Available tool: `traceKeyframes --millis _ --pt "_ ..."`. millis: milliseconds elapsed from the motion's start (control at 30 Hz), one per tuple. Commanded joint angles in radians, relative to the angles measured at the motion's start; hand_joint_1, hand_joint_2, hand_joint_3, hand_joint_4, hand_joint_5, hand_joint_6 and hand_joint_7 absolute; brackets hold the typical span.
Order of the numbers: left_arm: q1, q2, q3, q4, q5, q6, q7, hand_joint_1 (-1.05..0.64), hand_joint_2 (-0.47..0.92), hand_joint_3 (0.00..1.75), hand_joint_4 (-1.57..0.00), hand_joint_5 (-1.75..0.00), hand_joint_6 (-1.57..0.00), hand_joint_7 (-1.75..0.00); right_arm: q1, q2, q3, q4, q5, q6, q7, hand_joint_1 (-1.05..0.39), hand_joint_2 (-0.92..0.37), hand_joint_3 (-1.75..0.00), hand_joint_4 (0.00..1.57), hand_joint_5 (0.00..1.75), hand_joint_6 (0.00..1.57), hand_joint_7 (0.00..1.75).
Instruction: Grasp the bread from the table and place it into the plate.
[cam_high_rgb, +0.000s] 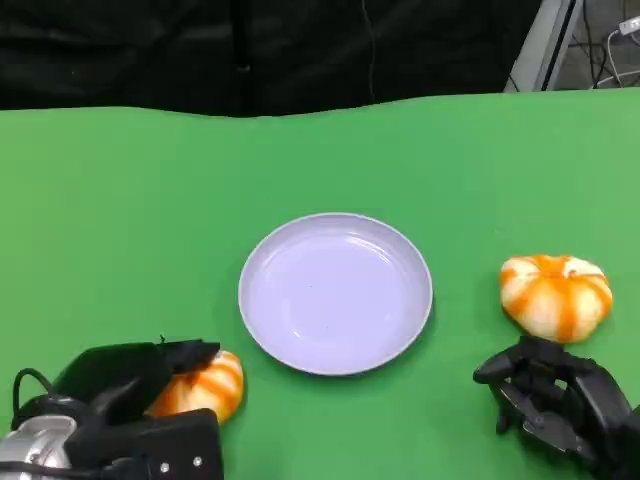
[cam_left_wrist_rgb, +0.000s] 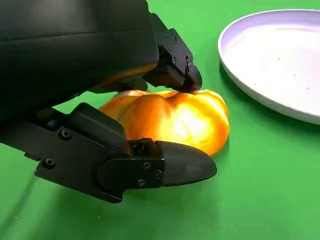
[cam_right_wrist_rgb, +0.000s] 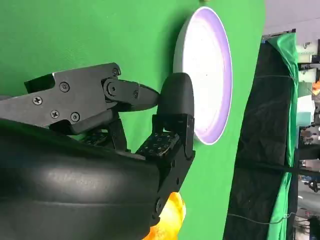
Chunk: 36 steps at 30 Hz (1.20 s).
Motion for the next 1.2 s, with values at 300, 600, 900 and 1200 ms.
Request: traceKeyframes --millis 300,600,900,1200 --pt "0.016 0.021 -0.001 -0.008 -0.032 -0.026 0.003 -0.31 0.92 0.07 -0.66 -0.01 -0.61 -0.01 0.018 -0.013 0.002 -0.005 -0.004 0.017 -0.009 -0.29 -0.92 -0.43 0.66 1.74 0.75 1.07" --pt "0.015 0.026 -0.011 -0.016 -0.020 -0.001 -0.014 -0.31 0.92 0.06 -0.70 -0.02 -0.68 -0.03 0.016 -0.014 0.005 -0.002 -0.008 0.010 -0.012 -0.29 -0.92 -0.43 0.66 1.74 0.75 1.06" --pt "0.012 0.027 -0.024 -0.021 -0.011 0.038 -0.030 -0.17 0.92 0.17 -0.92 -0.43 -1.01 -0.06 0.015 -0.015 0.005 -0.002 -0.001 0.011 -0.006 -0.27 -0.92 -0.45 0.66 1.74 0.75 1.05" --pt "0.002 0.025 -0.043 0.014 0.020 0.032 0.027 -0.13 0.92 0.19 -0.60 -1.68 -0.87 -0.93 0.016 -0.013 0.005 -0.005 -0.001 0.013 -0.009 -0.28 -0.92 -0.44 0.66 1.73 0.75 1.05"
